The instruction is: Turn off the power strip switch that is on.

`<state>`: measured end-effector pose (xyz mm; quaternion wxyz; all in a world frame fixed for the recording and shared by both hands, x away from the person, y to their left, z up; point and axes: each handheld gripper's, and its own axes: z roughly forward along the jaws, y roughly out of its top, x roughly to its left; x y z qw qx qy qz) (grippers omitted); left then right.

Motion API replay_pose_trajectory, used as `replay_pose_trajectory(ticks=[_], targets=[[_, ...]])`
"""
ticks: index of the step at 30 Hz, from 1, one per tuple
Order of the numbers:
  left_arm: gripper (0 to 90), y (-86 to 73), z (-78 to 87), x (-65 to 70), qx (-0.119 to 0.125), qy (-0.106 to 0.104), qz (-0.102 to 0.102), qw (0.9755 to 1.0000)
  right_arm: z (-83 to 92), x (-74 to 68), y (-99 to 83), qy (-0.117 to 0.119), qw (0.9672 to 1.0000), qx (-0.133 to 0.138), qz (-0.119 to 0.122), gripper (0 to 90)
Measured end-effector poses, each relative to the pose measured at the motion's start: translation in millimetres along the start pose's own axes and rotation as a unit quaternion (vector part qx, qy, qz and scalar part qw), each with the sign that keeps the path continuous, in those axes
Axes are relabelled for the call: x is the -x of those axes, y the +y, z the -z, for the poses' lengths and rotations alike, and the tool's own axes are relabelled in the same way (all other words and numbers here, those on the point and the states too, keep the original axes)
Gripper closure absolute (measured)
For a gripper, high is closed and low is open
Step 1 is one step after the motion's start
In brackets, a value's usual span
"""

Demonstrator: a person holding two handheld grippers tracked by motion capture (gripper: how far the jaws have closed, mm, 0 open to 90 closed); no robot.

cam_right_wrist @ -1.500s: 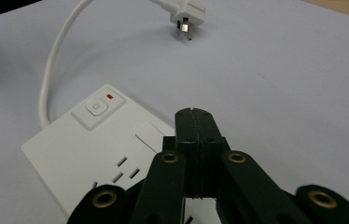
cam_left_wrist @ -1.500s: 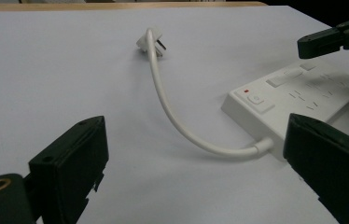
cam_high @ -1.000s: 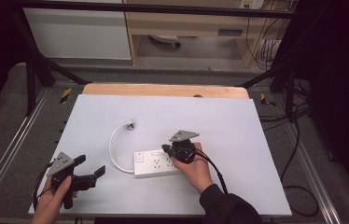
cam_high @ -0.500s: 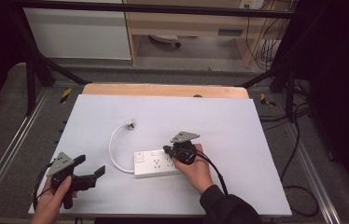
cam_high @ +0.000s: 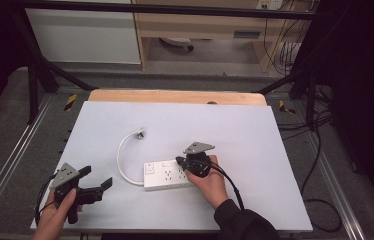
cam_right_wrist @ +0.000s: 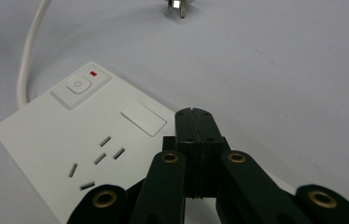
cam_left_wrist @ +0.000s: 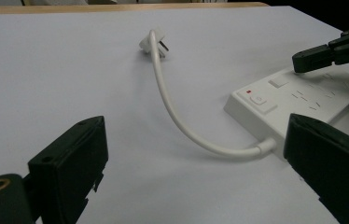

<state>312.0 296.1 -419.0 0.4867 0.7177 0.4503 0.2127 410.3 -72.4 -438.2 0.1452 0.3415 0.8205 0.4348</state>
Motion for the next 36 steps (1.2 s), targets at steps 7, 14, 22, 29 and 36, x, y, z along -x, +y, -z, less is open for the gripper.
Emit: replay_pose_trajectory(ticks=[7,14,22,29,36], targets=[[6.3,0.0,0.0,-0.1,0.0,0.0,0.0,1.0,-1.0,0.1,-0.8,-0.001,1.0,0.0,0.003,90.0],[6.3,0.0,0.1,-0.2,0.0,0.0,0.0,1.0,1.4,3.3,0.5,-0.006,1.0,-0.001,0.002,90.0],[6.3,0.0,0.0,-0.1,0.0,0.0,-0.001,1.0,3.3,5.2,0.3,-0.01,0.9999,0.0,0.002,90.0],[6.3,-0.1,0.0,-0.1,0.0,0.0,0.0,1.0,5.2,8.2,-1.5,-0.016,0.9999,-0.002,0.0,90.0],[6.3,-0.1,-0.2,0.0,-0.001,-0.001,-0.001,1.0,7.0,10.7,-4.1,-0.018,0.9998,-0.001,-0.004,90.0]])
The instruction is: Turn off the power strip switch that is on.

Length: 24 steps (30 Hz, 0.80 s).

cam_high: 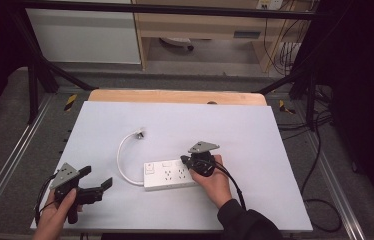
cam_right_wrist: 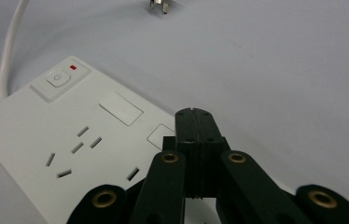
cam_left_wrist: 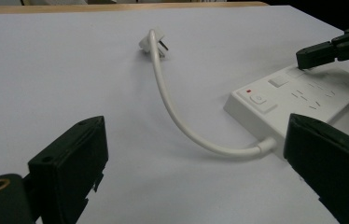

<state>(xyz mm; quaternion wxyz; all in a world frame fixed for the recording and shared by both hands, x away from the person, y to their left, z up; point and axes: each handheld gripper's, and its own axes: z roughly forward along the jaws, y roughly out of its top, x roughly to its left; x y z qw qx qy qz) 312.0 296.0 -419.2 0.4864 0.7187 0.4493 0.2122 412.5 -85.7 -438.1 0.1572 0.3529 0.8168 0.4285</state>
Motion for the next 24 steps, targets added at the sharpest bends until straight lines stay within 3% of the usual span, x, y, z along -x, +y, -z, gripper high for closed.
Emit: replay_pose_trajectory(ticks=[24], targets=[[6.3,-0.1,-0.1,0.1,-0.001,0.0,0.001,1.0,1.7,1.3,-4.4,0.0,1.0,0.008,-0.004,90.0]])
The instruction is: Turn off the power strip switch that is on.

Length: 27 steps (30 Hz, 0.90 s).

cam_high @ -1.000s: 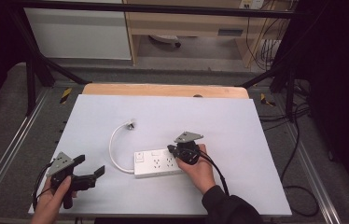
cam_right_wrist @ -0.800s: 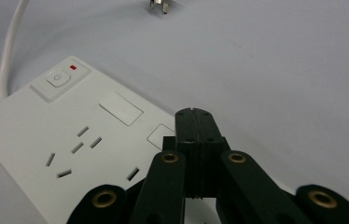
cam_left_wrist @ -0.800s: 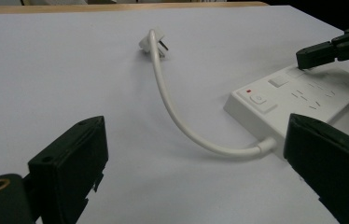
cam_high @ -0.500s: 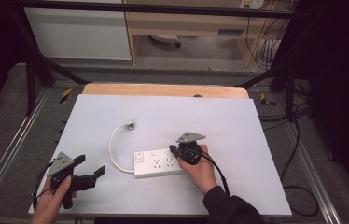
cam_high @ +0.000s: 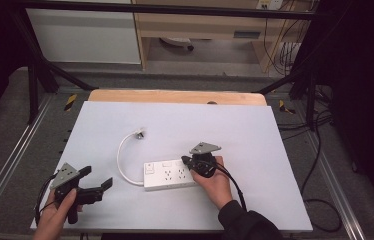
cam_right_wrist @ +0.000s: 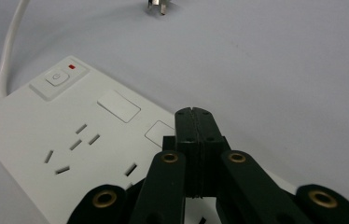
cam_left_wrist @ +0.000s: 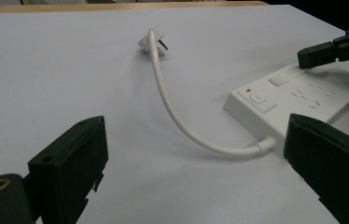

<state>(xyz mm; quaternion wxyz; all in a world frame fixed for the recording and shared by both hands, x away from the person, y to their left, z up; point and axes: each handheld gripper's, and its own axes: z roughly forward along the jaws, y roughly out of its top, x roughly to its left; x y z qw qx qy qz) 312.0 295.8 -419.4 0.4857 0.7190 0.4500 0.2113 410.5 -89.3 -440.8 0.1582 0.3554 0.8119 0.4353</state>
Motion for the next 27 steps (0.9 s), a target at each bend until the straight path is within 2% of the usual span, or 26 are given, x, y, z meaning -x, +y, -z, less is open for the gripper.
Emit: replay_pose_trajectory(ticks=[27], targets=[[6.3,0.0,0.0,0.1,-0.001,-0.001,-0.001,1.0,0.2,-0.1,-1.3,0.001,1.0,0.003,-0.005,90.0]])
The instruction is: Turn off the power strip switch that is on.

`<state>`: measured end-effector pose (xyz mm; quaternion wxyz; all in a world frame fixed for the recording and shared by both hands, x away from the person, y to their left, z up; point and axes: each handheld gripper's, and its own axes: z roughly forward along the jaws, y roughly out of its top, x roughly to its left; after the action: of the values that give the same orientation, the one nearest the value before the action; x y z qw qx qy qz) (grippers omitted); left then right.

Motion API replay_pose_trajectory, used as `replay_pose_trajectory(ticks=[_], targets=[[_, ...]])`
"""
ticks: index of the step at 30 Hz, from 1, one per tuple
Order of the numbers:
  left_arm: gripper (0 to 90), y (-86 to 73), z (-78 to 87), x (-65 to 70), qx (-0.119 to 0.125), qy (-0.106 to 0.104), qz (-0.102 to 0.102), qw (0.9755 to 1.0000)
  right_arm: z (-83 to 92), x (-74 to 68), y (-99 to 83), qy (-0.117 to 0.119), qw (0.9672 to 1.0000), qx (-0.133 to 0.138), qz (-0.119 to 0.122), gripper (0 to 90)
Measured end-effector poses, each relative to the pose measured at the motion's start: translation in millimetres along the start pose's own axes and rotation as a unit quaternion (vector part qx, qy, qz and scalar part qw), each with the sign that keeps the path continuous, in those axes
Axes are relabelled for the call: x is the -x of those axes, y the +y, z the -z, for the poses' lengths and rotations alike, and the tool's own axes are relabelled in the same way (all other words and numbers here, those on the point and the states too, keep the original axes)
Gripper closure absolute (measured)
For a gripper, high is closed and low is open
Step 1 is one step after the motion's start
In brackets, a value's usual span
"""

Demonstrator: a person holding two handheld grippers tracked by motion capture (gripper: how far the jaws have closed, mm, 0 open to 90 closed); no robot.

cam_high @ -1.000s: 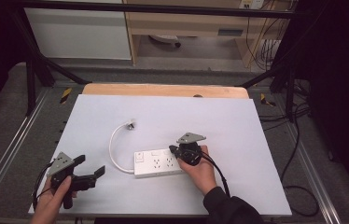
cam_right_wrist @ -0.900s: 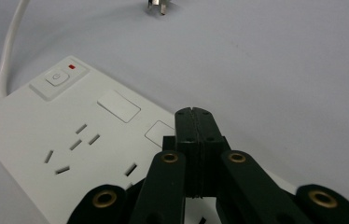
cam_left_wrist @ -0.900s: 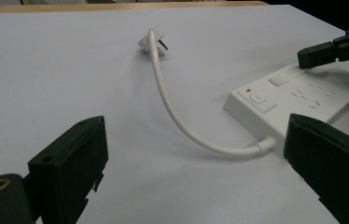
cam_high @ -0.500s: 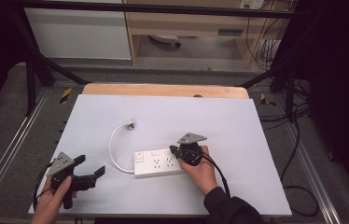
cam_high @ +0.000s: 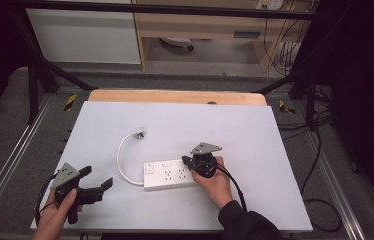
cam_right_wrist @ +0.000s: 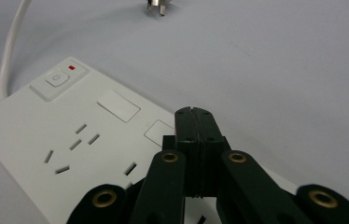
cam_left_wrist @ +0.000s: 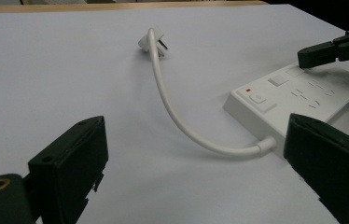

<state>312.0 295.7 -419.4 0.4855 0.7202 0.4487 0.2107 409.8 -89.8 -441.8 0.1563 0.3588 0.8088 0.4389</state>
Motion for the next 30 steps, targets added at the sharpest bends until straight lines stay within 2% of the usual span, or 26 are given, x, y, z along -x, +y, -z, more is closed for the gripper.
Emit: replay_pose_trajectory(ticks=[7,30], targets=[[6.3,-0.1,-0.2,0.3,0.0,0.0,0.001,1.0,-1.3,0.0,-1.0,-0.002,0.9999,-0.005,0.01,90.0],[6.3,-0.2,-0.1,-0.1,-0.001,0.001,0.0,1.0,-2.9,-1.3,-0.3,0.006,1.0,0.004,-0.001,90.0]])
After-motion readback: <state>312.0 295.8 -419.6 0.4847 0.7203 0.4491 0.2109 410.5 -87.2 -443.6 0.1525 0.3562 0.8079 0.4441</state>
